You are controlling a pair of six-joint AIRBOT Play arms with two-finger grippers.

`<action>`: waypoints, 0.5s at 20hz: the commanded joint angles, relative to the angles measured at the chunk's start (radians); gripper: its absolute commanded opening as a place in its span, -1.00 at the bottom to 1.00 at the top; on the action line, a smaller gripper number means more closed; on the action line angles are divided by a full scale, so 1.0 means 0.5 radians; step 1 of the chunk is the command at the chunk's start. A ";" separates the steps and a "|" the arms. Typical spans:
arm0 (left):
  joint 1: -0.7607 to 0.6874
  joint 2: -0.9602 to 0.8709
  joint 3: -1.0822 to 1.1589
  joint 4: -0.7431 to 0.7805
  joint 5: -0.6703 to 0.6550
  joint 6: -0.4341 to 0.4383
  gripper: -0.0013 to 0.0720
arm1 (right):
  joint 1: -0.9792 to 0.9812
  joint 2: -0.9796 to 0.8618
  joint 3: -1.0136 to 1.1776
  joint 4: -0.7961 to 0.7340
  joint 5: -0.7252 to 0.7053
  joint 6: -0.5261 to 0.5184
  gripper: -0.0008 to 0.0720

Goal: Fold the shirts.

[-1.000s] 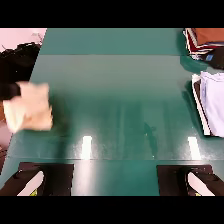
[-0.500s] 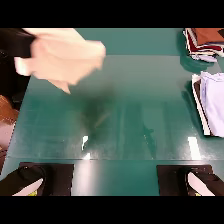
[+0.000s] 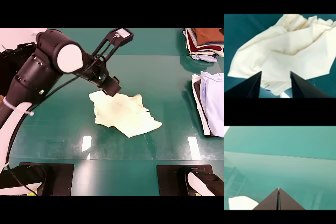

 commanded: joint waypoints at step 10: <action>0.793 -0.028 -1.159 -0.789 0.239 0.012 0.20 | 0.001 0.000 0.001 -0.001 0.012 0.001 -0.92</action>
